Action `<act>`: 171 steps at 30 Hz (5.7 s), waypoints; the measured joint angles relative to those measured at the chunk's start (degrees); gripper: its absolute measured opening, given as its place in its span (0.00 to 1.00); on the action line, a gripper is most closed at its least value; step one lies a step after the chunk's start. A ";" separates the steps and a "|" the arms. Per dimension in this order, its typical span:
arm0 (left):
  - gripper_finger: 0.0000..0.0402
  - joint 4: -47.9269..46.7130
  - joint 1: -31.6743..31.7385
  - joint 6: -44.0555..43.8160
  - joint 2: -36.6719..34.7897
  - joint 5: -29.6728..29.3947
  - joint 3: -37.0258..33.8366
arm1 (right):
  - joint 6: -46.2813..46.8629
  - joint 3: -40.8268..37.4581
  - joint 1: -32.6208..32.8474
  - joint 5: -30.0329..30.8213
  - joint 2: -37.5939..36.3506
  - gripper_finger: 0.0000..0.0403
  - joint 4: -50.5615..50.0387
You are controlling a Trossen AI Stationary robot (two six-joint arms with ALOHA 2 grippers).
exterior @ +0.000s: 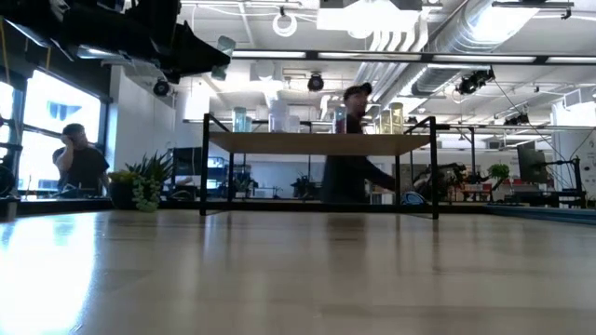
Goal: Pick and place medicine bottles onto shelf by color
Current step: Put the green pill bottle on the shelf aligned with the other green pill bottle
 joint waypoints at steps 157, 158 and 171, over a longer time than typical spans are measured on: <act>0.43 5.45 -3.23 1.46 -0.02 3.47 0.00 | 1.50 3.97 0.42 -13.79 12.48 0.26 0.47; 0.45 5.09 -3.23 1.45 -0.32 2.82 0.00 | 1.50 3.97 0.36 -13.79 12.48 0.26 0.50; 0.52 0.95 -3.19 1.44 -2.79 1.51 0.00 | 1.65 3.97 -0.49 -13.90 12.50 0.26 0.48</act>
